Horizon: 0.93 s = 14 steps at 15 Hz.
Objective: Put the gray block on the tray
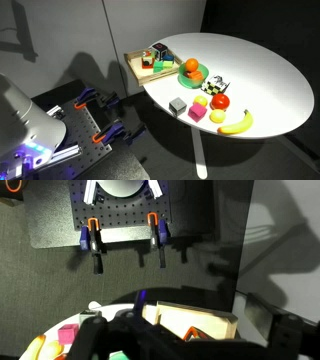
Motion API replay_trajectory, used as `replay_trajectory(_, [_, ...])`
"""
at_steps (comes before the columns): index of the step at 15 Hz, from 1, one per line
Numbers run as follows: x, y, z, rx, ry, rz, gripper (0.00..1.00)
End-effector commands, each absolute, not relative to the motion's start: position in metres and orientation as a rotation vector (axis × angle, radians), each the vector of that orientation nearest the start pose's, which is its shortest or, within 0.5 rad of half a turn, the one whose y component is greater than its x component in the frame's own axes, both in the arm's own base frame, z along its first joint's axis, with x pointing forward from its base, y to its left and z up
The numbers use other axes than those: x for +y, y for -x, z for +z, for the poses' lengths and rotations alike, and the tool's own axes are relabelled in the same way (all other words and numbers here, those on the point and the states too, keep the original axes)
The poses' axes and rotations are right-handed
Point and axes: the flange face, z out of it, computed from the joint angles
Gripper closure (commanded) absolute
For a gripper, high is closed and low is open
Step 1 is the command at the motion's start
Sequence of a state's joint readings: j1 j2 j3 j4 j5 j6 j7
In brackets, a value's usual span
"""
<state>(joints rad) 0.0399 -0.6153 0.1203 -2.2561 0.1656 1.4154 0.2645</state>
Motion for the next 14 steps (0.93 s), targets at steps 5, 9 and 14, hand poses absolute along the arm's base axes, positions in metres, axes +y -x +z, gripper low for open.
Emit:
replay_trajectory(5, [0.081, -0.33, 0.566, 0.199, 3.064, 0.38, 0.0])
replay_trajectory(9, [0.077, -0.335, 0.551, 0.228, 3.066, 0.406, 0.0])
replay_trajectory(14, [0.065, -0.346, 0.526, 0.278, 3.075, 0.396, 0.0])
